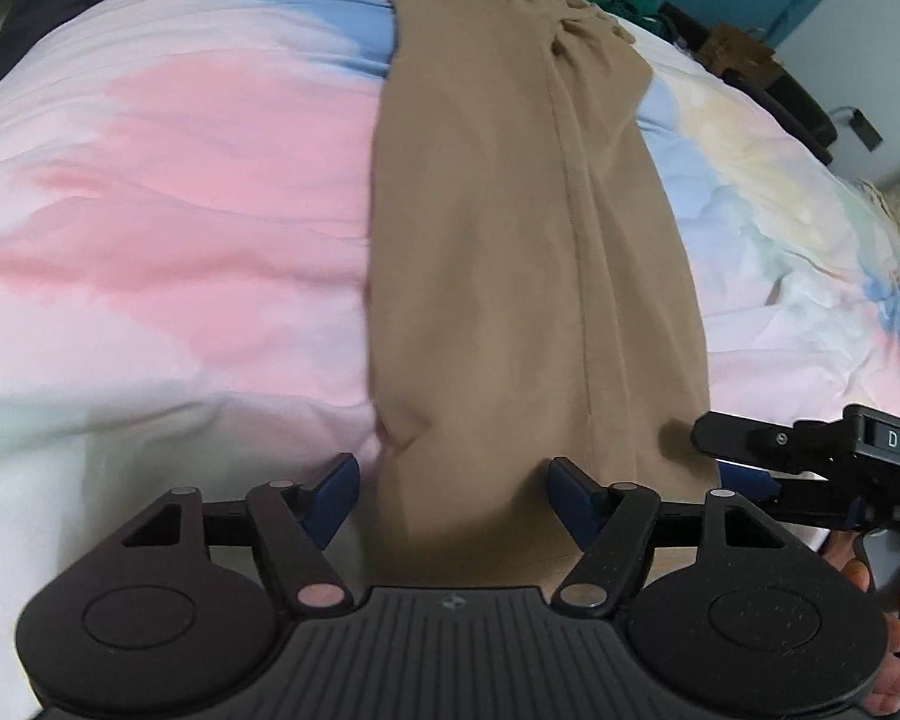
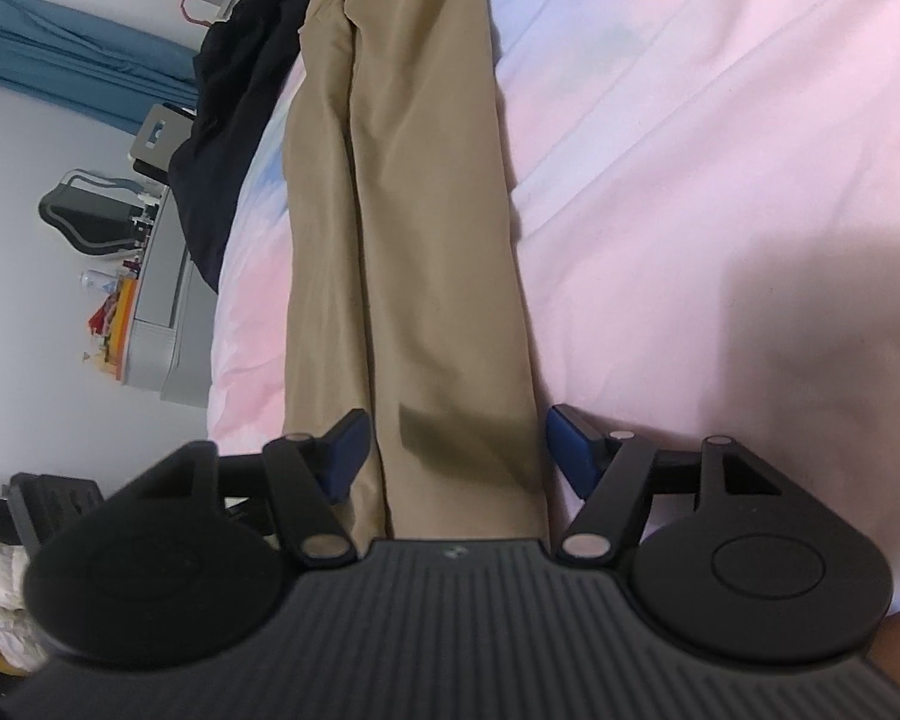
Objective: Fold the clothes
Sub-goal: 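Grasp the hem end with both tools and fold it up toward the collar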
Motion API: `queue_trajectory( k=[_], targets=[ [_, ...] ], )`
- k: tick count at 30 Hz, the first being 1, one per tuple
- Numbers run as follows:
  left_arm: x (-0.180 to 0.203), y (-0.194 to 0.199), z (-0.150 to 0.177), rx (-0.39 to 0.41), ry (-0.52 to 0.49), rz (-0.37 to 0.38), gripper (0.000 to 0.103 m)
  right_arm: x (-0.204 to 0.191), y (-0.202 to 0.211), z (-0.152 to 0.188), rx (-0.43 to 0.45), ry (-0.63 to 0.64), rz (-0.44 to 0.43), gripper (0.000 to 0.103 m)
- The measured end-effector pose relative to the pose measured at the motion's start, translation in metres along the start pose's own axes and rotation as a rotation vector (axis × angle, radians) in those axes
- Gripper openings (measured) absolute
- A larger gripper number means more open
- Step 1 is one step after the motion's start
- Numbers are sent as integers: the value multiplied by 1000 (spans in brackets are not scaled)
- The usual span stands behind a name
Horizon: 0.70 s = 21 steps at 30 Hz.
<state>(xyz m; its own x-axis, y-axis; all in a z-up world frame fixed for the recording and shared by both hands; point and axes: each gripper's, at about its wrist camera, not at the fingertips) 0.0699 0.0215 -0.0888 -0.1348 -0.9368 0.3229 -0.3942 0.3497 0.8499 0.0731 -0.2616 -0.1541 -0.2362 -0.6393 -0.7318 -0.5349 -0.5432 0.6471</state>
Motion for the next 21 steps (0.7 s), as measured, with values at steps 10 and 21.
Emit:
queue_trajectory(
  k=[10,21],
  targets=[
    [-43,29,5,46,230,35,73,9,-1,4,-54,-64,-52,68],
    [-35,17,14,-45,196,184,22,7,-16,14,-148,-106,-75,33]
  ],
)
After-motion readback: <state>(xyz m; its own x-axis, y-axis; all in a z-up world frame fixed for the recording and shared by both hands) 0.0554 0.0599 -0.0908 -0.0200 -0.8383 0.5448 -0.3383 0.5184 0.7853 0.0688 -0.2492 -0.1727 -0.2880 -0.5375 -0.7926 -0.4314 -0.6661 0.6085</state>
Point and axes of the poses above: each gripper's, at about its wrist camera, not at the fingertips, and y roughly against the way its jaws point, x to its right, z to its underside, and after that the axes turned 1 degree about z, right-handed
